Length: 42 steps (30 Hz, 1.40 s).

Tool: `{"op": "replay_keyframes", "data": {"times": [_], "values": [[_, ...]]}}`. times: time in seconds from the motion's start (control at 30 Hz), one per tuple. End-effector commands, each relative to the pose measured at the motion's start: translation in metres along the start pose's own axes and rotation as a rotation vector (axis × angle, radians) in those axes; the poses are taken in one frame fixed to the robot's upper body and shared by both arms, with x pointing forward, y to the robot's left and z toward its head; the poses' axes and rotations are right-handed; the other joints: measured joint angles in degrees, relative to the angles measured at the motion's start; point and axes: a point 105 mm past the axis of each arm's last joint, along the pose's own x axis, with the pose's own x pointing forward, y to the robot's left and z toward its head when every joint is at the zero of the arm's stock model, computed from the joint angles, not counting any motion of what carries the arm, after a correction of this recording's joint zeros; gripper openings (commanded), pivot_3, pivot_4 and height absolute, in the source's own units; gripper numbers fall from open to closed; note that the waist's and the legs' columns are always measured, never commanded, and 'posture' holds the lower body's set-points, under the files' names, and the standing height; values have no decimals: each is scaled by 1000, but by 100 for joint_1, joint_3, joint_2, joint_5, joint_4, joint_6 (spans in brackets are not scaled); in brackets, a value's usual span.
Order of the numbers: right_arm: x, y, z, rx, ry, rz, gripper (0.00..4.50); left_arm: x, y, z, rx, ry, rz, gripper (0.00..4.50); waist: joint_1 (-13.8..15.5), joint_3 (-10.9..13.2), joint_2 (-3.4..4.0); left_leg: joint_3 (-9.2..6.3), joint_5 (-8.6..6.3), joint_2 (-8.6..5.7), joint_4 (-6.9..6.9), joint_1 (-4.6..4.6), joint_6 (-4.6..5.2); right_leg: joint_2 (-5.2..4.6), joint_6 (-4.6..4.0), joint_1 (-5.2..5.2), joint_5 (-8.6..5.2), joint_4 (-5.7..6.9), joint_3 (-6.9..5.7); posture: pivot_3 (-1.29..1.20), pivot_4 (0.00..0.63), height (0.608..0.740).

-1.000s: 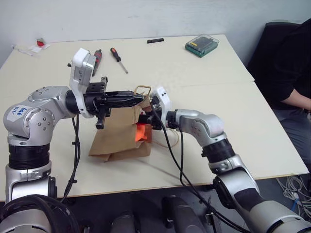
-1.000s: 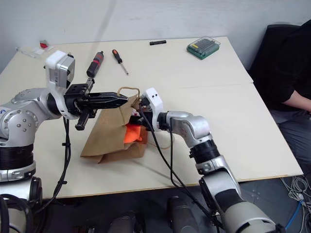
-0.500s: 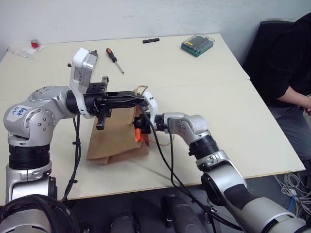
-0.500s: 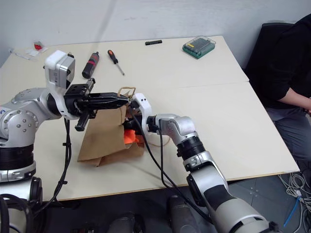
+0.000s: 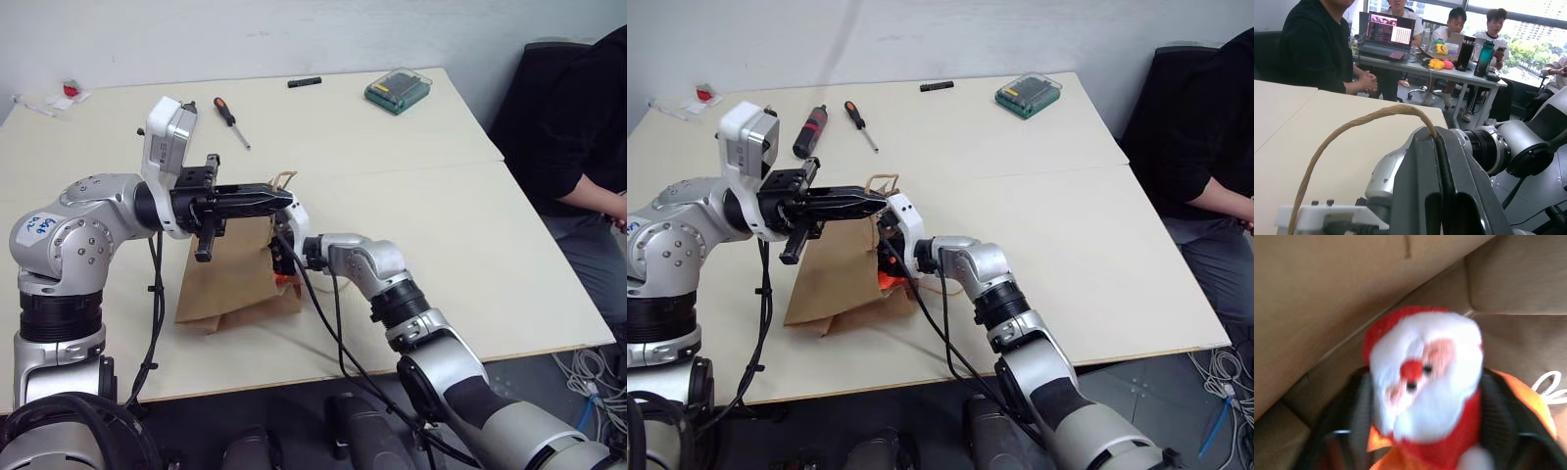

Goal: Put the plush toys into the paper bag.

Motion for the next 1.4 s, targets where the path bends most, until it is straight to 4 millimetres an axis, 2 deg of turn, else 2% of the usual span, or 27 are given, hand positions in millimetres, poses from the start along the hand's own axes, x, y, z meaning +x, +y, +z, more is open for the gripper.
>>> {"op": "replay_keyframes", "data": {"times": [0.03, 0.2, 0.3, 0.4, 0.47, 0.57, 0.67, 0.77, 0.8, 0.93, 0.97, 1.07, 1.17, 1.3, 1.4], "values": [[-31, 4, 19, -15, -66, -36, 3977, -2, -3, 6, 40, -3, 1, 0, 34, 0, 0, -2, 0, -1, 0, -3, 0, -2, 0, 0, 0, -2, -2, 0, 150, 740], [-87, 18, 25, -19, -115, -111, 3977, -2, -2, 3, 32, -5, 2, 0, 44, 0, -1, -14, 0, -2, 3, -13, 0, -4, 0, -1, 0, -6, -9, 0, 150, 740], [-120, 21, 19, -5, -132, -197, 3977, -1, -1, 3, 30, -7, 0, 0, 48, 0, -1, -15, -1, -1, 1, -13, -1, -1, 0, -2, 0, -29, -9, 0, 150, 740], [-152, 13, 8, 50, -157, -332, 3977, 0, 0, 4, 29, -9, -7, 0, 79, 0, -1, -14, -1, -2, -1, -12, -3, 2, 0, -2, 0, -31, -8, 0, 150, 740], [-165, 8, -2, 105, -174, -396, 3977, 1, 0, 4, 30, -9, -11, 0, 98, 0, -1, -13, -1, -3, -1, -12, -3, 2, 0, -2, 0, -32, -5, 0, 150, 740], [-174, -1, -18, 175, -176, -468, 3977, 2, 1, 4, 31, -9, -15, 0, 114, 0, -1, -9, -1, -4, -1, -10, -3, 5, 0, -1, 0, -32, 1, 0, 150, 740], [-170, -17, -44, 261, -155, -535, 3977, 3, 1, 6, 37, -7, -21, 0, 132, 0, -2, -6, -1, -4, -1, -8, -3, 8, 0, -1, 0, -33, 3, 0, 150, 740], [-161, -23, -52, 261, -139, -545, 3977, 3, 1, 7, 41, -5, -21, 0, 134, 0, -1, 0, -1, -5, -2, -8, -3, 9, 1, -2, 0, -33, 8, 0, 150, 740], [-158, -24, -48, 220, -143, -551, 3977, 3, 1, 7, 41, -3, -20, 0, 132, -1, -3, 6, -1, -6, -2, -2, -3, 9, 1, -1, 1, -32, 13, 0, 150, 740], [-143, -8, -8, 69, -216, -436, 3977, 1, 0, 8, 43, 5, -14, 0, 136, 0, -1, 7, -1, -5, -2, 4, -3, 11, 1, 1, 0, -29, 14, 0, 150, 740], [-141, -6, -4, 40, -213, -420, 3977, 1, 0, 7, 43, 7, -12, 0, 136, 0, -1, 7, -1, -5, -2, 3, -3, 11, 1, 0, 0, -30, 14, 0, 150, 740], [-133, -6, -2, -31, -178, -406, 3977, 0, 0, 7, 42, 8, -10, 0, 158, 0, -1, 6, -1, -4, -5, 3, -3, 10, 1, 1, 0, -35, 11, 0, 150, 740], [-109, -15, -3, -130, -100, -401, 3977, 0, 1, 8, 43, 9, -9, 0, 157, 0, -1, 6, -1, -5, -6, 1, -3, 9, 1, 2, 1, -40, 12, 0, 150, 740], [-74, -37, -3, -235, -33, -431, 3977, 1, 1, 9, 47, 11, -11, 0, 120, 0, -1, 9, -1, -5, -3, 3, -2, 10, 1, 0, 1, -33, 13, 0, 150, 740], [-67, -51, 1, -308, -15, -487, 3977, 1, 1, 10, 49, 12, -12, 0, 84, 0, -1, 9, -1, -3, -6, 1, -2, 10, 0, -3, 0, -34, 11, 0, 150, 740]]}}
